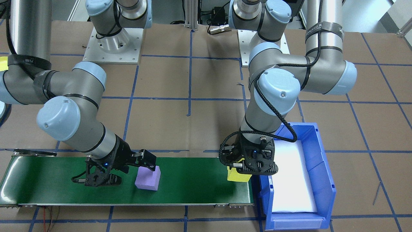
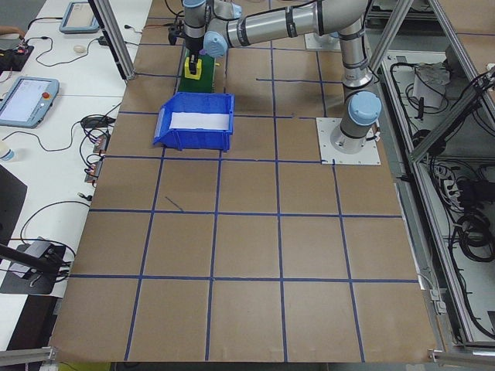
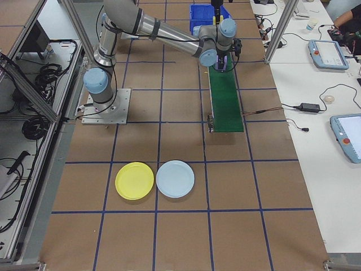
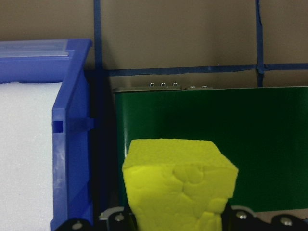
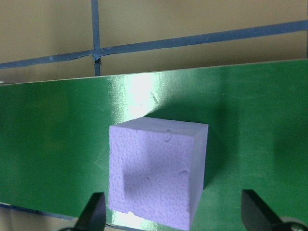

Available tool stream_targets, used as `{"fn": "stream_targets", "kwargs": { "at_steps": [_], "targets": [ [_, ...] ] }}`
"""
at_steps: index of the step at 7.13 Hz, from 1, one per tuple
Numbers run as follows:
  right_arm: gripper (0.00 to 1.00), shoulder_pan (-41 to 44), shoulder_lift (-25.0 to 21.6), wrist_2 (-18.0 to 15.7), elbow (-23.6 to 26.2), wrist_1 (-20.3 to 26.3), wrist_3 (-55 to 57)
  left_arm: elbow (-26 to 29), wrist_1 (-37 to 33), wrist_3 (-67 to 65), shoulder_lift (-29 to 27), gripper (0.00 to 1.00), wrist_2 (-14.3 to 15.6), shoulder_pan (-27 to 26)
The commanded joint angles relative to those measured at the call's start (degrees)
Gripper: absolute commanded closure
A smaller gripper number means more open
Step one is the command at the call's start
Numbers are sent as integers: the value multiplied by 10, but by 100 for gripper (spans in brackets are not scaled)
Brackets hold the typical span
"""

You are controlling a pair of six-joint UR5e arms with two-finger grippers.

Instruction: Move block left to right into plate

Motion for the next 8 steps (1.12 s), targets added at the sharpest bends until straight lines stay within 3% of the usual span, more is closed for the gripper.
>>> {"fn": "stream_targets", "kwargs": {
  "at_steps": [1,3,4,5,6,7,8],
  "targets": [
    [1,0,2,1,1,-1,0,5,4,5,-14,58,1,-2],
    [1,0,7,0,1,-3,-1,1,34,-2,-45,58,3,-2],
    [14,0,14,-19,3,-17,-6,-2,31,1,-42,58,8,-2],
    [46,0,20,-78,3,-33,-10,-3,29,-3,-43,58,7,-2],
    [56,-2,21,-103,-1,-43,-34,-3,27,-5,-49,58,1,-2],
    [59,-21,17,-126,-6,-47,-87,-5,27,-3,-53,58,1,-2],
    [59,-57,3,-129,-5,-47,-159,-9,27,-3,-54,57,0,-2]
  ]
}}
